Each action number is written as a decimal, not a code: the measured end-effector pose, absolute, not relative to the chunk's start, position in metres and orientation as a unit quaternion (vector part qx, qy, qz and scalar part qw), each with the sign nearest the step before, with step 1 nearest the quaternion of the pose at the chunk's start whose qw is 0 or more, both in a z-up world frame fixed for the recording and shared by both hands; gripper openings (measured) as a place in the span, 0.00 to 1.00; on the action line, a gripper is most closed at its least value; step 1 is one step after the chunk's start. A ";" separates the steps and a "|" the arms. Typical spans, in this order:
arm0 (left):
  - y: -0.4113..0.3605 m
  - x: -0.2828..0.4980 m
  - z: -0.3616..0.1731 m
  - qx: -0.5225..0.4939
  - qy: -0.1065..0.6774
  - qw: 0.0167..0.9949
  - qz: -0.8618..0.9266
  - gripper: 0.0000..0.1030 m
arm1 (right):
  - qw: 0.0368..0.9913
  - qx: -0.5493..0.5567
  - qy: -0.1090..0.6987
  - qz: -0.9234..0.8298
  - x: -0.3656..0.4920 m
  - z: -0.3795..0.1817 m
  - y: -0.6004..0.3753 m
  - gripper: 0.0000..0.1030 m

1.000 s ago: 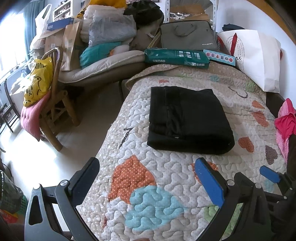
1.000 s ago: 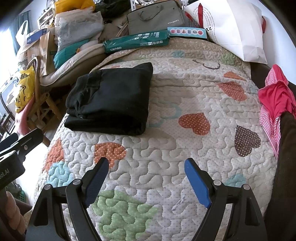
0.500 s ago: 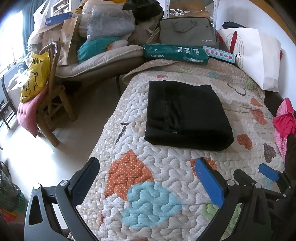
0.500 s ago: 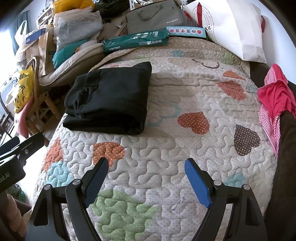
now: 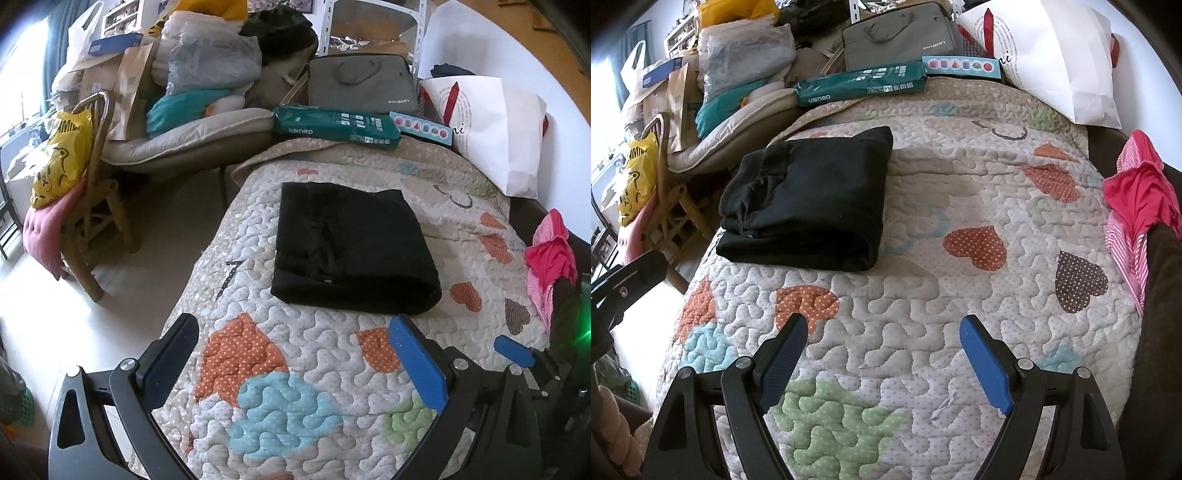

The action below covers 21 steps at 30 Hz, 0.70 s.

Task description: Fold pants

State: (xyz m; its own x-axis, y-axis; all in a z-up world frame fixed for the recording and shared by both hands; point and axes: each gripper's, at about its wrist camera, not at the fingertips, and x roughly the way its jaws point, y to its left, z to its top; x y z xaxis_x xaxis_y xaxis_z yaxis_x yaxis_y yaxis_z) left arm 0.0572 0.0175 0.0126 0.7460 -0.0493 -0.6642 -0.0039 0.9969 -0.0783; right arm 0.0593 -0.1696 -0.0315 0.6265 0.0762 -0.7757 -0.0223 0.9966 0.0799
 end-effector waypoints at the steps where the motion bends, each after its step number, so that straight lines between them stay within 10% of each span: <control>1: 0.017 0.058 0.012 -0.037 0.358 0.933 -0.012 1.00 | 0.901 0.032 0.431 0.027 0.059 -0.031 -0.170 0.86; 21: 0.015 0.064 -0.002 -0.036 0.401 0.915 -0.015 1.00 | 0.901 0.029 0.431 0.022 0.060 -0.031 -0.171 0.86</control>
